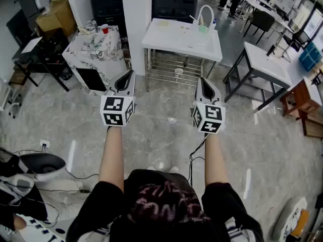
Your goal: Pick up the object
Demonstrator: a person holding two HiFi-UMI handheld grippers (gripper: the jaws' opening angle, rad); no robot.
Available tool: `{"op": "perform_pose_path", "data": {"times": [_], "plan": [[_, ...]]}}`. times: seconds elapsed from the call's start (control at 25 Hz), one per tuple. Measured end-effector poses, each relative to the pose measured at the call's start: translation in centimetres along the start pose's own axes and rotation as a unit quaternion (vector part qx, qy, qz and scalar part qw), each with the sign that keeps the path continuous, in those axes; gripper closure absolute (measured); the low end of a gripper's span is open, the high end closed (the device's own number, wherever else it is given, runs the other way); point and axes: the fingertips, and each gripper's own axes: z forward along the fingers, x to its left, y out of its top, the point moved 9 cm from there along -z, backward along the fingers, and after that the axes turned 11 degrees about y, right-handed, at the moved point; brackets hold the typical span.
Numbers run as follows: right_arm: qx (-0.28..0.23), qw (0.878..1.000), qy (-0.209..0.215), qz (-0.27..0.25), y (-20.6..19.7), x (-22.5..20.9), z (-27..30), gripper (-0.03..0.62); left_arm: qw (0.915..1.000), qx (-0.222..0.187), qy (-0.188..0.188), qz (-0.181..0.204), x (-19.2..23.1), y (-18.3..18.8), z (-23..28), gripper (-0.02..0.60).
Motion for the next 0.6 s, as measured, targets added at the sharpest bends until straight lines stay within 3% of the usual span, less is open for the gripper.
{"op": "perform_pose_path", "data": {"times": [0.6], "plan": [[0.003, 1.0, 0.005, 0.003, -1.1, 1.2, 1.1, 0.579, 0.9999, 0.01, -0.01, -0.001, 0.3, -1.5, 0.4, 0.566]]}}
